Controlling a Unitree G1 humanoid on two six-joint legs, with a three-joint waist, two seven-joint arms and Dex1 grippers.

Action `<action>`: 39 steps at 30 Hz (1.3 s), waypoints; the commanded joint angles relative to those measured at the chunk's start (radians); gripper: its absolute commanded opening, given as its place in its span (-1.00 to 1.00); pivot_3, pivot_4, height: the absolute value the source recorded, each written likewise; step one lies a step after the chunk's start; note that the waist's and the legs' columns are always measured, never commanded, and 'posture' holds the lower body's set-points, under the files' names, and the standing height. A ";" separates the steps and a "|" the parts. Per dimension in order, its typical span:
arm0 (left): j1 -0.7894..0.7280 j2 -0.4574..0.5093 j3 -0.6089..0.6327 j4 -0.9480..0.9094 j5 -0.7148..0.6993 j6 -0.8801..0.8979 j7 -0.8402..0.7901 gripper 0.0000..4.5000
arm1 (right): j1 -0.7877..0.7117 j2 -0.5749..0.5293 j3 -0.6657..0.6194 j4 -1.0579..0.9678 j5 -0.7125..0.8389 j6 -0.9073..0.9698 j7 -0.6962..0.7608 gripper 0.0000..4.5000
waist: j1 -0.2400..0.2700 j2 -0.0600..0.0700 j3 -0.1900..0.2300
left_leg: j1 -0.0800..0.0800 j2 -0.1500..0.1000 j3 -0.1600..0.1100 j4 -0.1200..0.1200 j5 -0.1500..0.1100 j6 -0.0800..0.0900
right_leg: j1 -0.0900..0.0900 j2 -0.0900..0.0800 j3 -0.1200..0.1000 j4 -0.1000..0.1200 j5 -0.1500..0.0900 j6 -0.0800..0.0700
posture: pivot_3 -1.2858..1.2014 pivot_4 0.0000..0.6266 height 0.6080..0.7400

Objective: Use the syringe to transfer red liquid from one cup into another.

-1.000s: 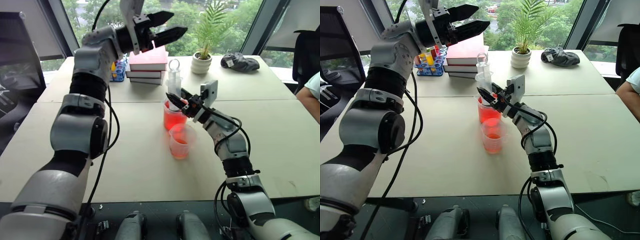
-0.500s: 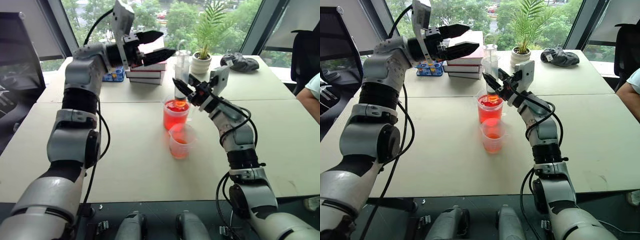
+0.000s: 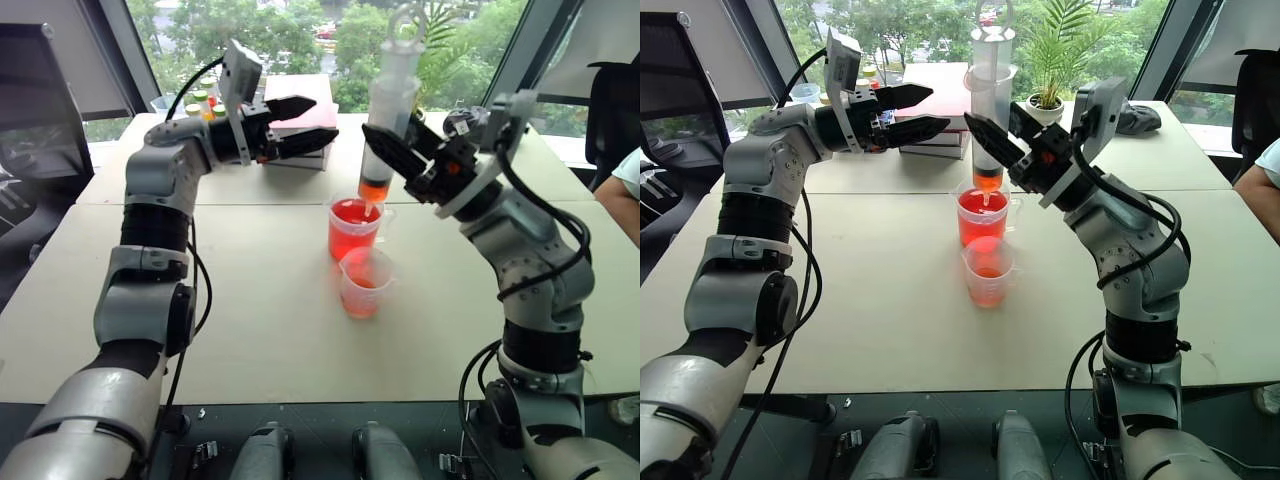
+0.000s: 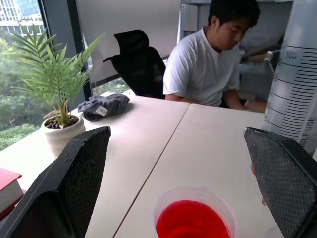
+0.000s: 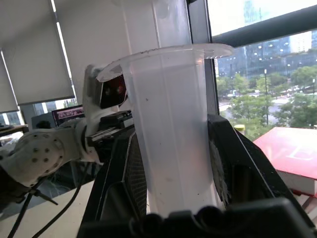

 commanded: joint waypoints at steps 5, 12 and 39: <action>0.009 0.020 -0.020 -0.145 -0.100 0.134 -0.105 0.96 | 0.196 -0.002 0.057 -0.116 -0.021 -0.029 -0.016 -0.39 | -0.002 0.000 0.000 | 0.000 0.000 0.001 0.001 0.000 0.000 | 0.000 0.000 0.000 0.001 0.000 0.000 | 0.03 -0.52 1.00; 0.010 0.022 -0.010 -0.239 -0.218 0.278 -0.157 0.96 | 0.255 -0.002 0.100 -0.093 -0.100 -0.106 -0.009 -0.39 | -0.003 0.000 0.000 | 0.000 0.000 0.000 0.001 0.000 0.000 | 0.000 0.002 0.000 0.001 0.000 0.000 | 0.03 -0.52 1.00; 0.048 -0.078 -0.120 -0.248 -0.180 0.223 -0.144 -0.98 | 0.254 -0.033 0.097 -0.138 -0.112 -0.095 -0.025 -0.39 | -0.001 0.000 0.000 | 0.000 0.000 0.000 0.002 0.000 0.000 | 0.001 0.002 0.000 0.000 0.000 0.000 | 0.03 -0.52 1.00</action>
